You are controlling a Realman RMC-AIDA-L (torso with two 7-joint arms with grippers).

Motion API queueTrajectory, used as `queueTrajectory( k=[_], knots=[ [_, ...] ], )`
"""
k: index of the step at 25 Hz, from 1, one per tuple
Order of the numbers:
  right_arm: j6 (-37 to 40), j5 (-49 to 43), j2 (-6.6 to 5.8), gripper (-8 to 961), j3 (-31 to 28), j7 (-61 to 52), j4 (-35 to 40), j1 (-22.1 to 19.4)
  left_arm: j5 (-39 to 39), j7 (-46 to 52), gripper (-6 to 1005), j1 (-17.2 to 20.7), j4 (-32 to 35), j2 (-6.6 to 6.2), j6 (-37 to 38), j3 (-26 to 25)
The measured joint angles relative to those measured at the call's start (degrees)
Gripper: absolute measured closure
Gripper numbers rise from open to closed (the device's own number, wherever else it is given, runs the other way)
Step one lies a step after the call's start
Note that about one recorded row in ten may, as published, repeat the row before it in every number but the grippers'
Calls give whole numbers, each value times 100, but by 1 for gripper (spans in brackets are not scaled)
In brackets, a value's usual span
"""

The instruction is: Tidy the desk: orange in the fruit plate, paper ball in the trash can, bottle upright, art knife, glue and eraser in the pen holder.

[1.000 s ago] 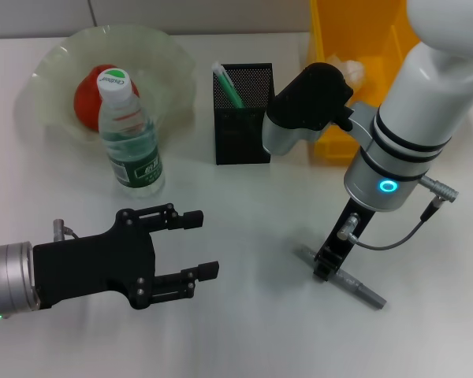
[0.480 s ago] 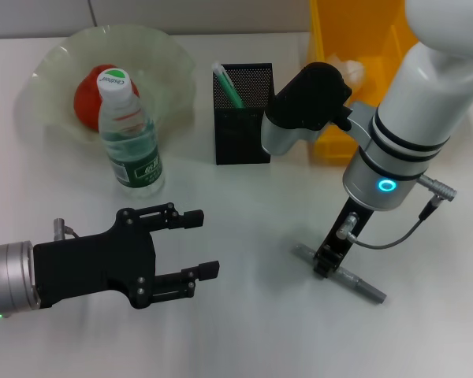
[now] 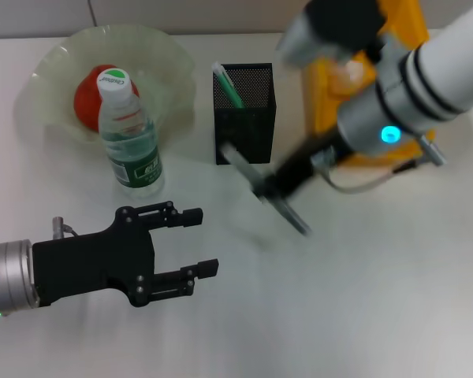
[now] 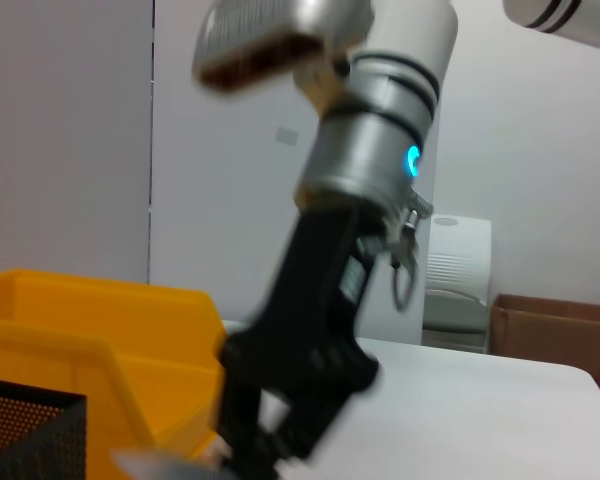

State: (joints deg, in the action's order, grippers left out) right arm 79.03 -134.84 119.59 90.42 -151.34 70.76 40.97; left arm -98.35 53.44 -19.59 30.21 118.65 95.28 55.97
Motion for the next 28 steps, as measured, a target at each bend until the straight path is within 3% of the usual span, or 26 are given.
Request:
queueTrajectory(
  k=[1,2,3,5,7,8,9,11,13,14,18,22,28],
  knots=[
    [-445,652,-6,808,-304,545,105,-309,0,0,307,-1,-6,0,0,-28],
    [-445,652,-6,808,-304,545,105,-309,0,0,307,-1,-6,0,0,-28],
    [-934,1506,-11,808,-555,1282,-76,-609,0,0,307,1,-9,0,1,-51],
    [-1157,2002,-12,809,-673,1686,-246,-748,0,0,307,5,-9,0,3,-59],
    [-1459,3156,-15,811,-922,2739,-829,-912,2,0,307,17,0,0,4,-65],
    [-1534,4308,-16,812,-1131,3812,-1575,-961,4,0,307,19,2,0,4,-67],
    [-1534,4308,-16,812,-1131,3812,-1575,-961,6,0,307,21,2,0,4,-67],
    [-1512,5418,-14,813,-1257,5047,-2329,-974,8,1,306,12,3,0,2,-92],
    [-1458,6956,-14,813,-1266,6924,-3406,-958,9,4,306,-3,3,0,2,-156],
    [-1458,6956,-14,813,-1266,6924,-3406,-958,9,4,306,-3,3,0,2,-156],
    [-1053,8285,21,815,-1234,8992,-4464,-821,10,5,306,-18,4,0,3,-209],
    [-970,8549,28,815,-1231,9430,-4762,-699,10,5,306,-45,-5,0,1,-218],
    [-1490,8581,30,815,-1226,9627,-5060,-357,9,2,306,-86,-20,0,-1,-219]
  ],
)
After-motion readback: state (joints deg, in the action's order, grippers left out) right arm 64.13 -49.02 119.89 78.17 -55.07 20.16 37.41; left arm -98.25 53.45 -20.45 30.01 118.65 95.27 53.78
